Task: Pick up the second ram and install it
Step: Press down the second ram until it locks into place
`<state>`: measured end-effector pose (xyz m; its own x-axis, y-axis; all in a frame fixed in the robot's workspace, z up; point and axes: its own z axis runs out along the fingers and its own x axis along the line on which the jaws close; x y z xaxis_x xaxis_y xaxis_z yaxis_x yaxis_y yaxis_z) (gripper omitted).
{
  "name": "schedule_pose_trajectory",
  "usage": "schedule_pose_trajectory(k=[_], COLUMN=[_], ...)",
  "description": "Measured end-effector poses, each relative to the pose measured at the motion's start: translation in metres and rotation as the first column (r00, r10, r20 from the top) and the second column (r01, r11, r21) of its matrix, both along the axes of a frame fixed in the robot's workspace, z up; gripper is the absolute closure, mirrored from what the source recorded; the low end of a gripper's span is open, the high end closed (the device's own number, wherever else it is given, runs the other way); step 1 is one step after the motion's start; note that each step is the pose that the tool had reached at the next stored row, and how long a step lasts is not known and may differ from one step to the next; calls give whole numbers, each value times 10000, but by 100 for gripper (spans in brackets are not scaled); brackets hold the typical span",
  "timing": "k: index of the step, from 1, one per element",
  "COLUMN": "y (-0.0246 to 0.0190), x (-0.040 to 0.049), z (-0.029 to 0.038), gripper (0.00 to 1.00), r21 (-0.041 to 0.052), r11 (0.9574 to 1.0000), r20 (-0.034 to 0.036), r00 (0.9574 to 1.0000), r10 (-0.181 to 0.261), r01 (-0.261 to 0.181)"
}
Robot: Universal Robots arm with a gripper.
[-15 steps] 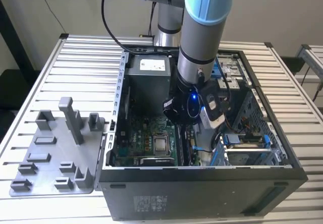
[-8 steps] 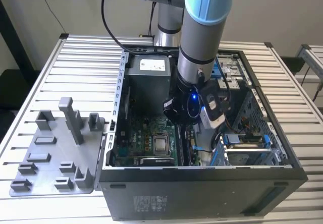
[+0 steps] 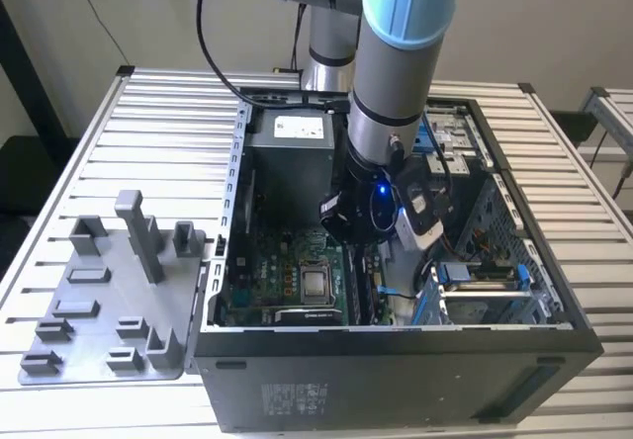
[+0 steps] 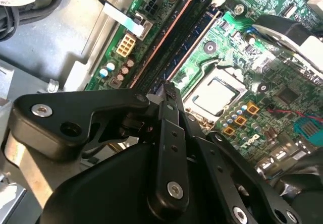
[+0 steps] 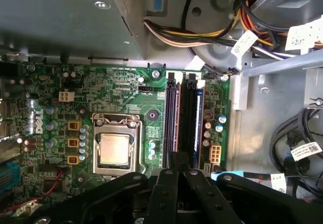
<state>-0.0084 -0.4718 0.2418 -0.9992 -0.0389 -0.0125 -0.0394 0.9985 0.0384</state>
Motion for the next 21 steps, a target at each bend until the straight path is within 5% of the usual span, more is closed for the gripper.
schedule_pose_trajectory(k=[5,10,21], y=[0,0,0], x=[0,0,0], z=[0,0,0], gripper=[89,89,89], r21=[0,1,1], r11=[9982,9914,9628], r20=[0,1,4], r00=[9982,9914,9628], r10=[596,1307,2703], r01=[-596,-1307,-2703])
